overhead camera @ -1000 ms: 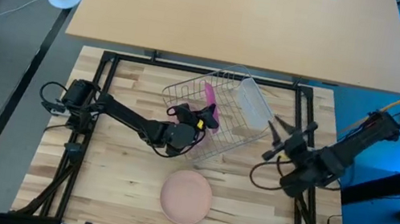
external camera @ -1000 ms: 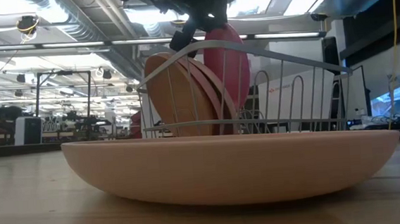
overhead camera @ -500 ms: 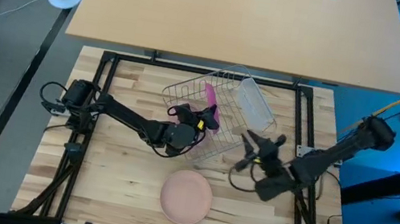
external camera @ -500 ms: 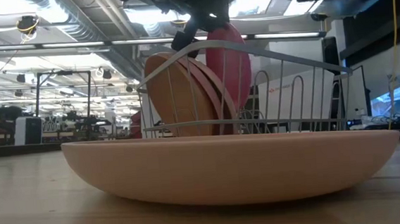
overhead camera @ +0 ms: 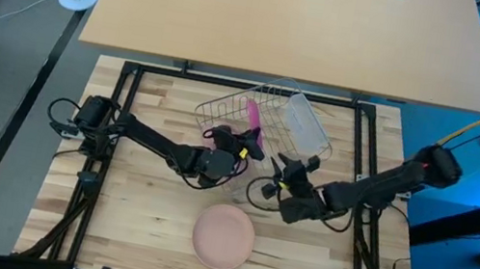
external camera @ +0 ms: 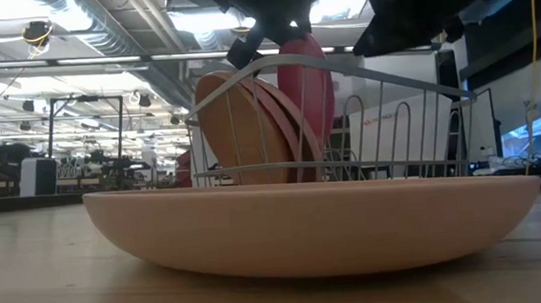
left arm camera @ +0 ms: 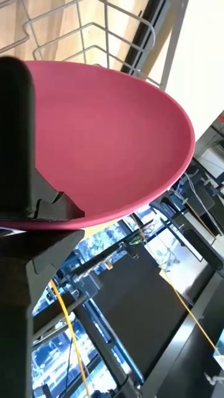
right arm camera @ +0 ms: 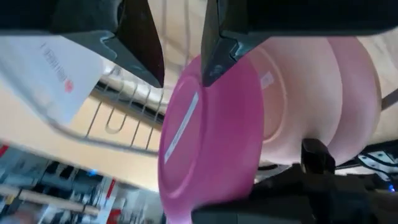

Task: Sort dishes
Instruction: Put the pink plate into the dish rack

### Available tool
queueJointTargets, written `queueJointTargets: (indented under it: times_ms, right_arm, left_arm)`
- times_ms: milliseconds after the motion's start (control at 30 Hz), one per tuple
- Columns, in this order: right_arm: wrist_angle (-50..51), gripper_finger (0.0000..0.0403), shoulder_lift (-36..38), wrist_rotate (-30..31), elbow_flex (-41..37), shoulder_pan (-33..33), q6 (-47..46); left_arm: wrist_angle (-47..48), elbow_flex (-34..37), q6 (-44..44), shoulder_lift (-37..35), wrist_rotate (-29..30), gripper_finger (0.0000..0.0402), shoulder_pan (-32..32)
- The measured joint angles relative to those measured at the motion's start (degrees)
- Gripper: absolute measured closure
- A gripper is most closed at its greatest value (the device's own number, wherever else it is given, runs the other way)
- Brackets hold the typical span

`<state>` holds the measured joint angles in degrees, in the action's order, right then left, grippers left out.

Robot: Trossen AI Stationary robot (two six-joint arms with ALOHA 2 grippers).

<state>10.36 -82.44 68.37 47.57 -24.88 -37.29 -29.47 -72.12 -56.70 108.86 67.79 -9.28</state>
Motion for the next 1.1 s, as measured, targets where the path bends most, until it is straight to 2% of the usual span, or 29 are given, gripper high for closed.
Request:
queueJointTargets:
  times_ms: [167, 333, 500, 600, 767, 1100]
  right_arm:
    - [0.16, 0.0292, 2.95, 4.26, 0.02, -1.13, 6.14]
    - [0.14, 0.0292, 7.21, 10.03, 0.02, -0.95, 9.89]
    - [0.15, 0.0292, 11.3, 15.56, 0.04, -0.98, 17.52]
    - [0.12, 0.0292, 13.68, 15.34, 0.04, -0.99, 20.02]
    - [0.15, 0.0292, 16.27, 11.4, 0.07, -0.99, 21.37]
    - [0.19, 0.0292, 16.66, 8.51, 0.07, -0.97, 25.49]
  left_arm:
    - [0.04, 0.0, -0.38, 0.0, 0.13, 0.0396, -0.17]
    - [0.08, 0.0, -3.57, 0.0, 0.11, 0.0396, -0.54]
    - [0.28, 0.0, -7.78, 0.0, 0.03, 0.0396, -1.03]
    - [0.77, 0.0, -9.41, 0.0, -0.28, 0.0396, -1.01]
    - [1.41, 0.0, -13.03, 0.0, -0.31, 0.0396, -0.92]
    - [1.41, 0.02, -13.85, 0.0, -0.55, 0.0396, -0.97]
